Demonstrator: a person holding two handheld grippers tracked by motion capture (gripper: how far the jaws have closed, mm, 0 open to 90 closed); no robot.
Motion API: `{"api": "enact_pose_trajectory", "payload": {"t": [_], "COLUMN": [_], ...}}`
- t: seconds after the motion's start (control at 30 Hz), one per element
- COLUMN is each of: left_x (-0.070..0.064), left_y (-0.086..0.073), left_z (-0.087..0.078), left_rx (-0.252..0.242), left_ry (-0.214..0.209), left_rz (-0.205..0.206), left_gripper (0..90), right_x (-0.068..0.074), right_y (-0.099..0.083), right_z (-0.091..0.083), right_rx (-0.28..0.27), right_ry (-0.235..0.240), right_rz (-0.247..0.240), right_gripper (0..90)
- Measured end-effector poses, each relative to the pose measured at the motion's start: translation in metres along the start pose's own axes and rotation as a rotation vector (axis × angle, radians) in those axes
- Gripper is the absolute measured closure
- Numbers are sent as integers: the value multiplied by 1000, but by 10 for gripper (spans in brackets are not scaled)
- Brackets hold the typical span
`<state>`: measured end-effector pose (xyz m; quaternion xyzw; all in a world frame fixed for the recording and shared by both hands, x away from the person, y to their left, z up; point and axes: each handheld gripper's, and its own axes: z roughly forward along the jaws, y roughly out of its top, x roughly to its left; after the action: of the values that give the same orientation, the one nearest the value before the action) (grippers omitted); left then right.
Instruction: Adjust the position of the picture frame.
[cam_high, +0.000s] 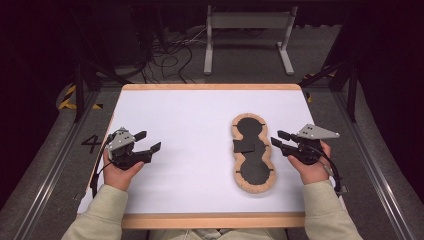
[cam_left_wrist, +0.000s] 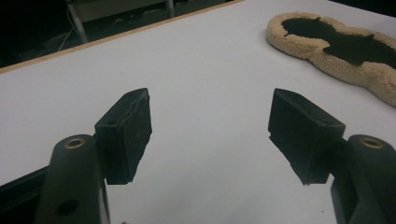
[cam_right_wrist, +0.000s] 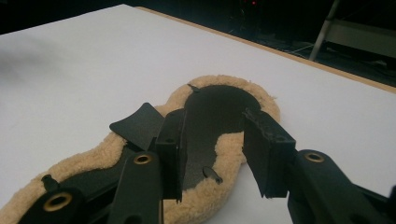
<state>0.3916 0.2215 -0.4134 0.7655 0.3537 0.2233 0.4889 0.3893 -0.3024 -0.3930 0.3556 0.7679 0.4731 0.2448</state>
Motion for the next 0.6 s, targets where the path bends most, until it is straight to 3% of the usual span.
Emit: {"api": "enact_pose_trajectory", "payload": {"t": [0.1,0.43,0.6], "left_x": [1,2,3], "left_y": [0,0,0], "left_z": [-1,1,2], "left_rx": [-7,-4,-3], "left_ry": [-2,-5,0], "left_rz": [-20,-26,-32], "left_gripper": [308,307,307], "right_x": [1,0,0], "right_y": [0,0,4], "right_z": [1,0,1], "right_rx": [5,18,15], "right_ry": [0,6,17], "right_rz": [-10,7,4], "right_gripper": [602,649,631]}}
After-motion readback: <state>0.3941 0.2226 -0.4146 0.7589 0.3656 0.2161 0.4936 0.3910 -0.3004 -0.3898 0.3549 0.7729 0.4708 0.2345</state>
